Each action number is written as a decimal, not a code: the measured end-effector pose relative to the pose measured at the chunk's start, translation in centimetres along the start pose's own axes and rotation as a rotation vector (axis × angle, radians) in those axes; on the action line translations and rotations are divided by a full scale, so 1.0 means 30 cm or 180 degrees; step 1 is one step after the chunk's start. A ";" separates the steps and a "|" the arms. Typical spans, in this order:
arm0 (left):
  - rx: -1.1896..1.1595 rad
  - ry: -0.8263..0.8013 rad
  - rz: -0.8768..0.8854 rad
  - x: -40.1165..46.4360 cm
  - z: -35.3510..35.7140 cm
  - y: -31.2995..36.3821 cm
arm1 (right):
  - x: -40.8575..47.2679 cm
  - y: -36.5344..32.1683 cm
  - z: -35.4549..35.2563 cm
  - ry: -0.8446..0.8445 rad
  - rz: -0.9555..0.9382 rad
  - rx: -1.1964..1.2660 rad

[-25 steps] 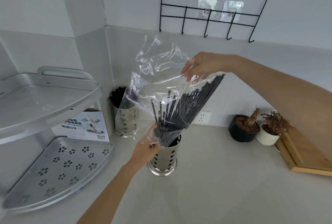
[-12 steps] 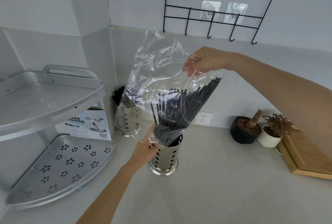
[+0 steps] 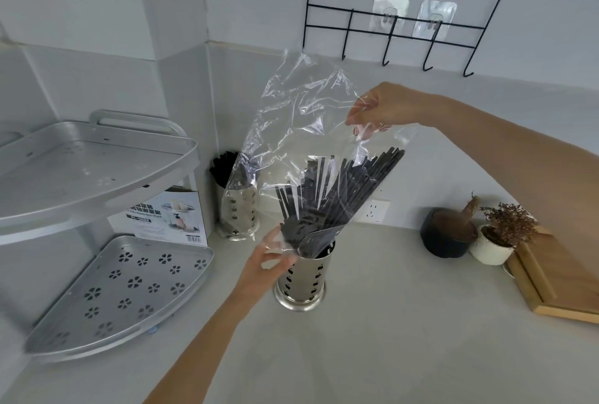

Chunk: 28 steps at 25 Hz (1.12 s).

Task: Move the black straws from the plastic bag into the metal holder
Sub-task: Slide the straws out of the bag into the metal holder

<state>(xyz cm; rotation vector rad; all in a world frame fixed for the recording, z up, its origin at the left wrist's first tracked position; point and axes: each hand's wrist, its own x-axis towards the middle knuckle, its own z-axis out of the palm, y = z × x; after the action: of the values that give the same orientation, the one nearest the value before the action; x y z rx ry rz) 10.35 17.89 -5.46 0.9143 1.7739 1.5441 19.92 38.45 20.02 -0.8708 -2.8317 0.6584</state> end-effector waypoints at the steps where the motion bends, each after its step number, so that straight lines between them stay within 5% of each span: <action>1: -0.0194 -0.0053 -0.0089 -0.002 -0.003 0.010 | -0.001 -0.001 0.003 0.0006 -0.0010 -0.0002; 5: -0.0629 -0.0040 -0.0163 0.001 -0.005 0.045 | 0.000 -0.003 0.012 -0.0061 -0.0004 0.0012; 28: -0.0428 0.0105 -0.0039 0.042 0.043 0.095 | -0.023 -0.003 0.010 0.0019 -0.0124 0.0131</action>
<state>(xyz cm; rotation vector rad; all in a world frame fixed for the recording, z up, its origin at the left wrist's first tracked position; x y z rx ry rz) 10.98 19.88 -2.81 0.8158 1.6723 1.6572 20.39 37.89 19.81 -0.8076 -2.8116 0.7052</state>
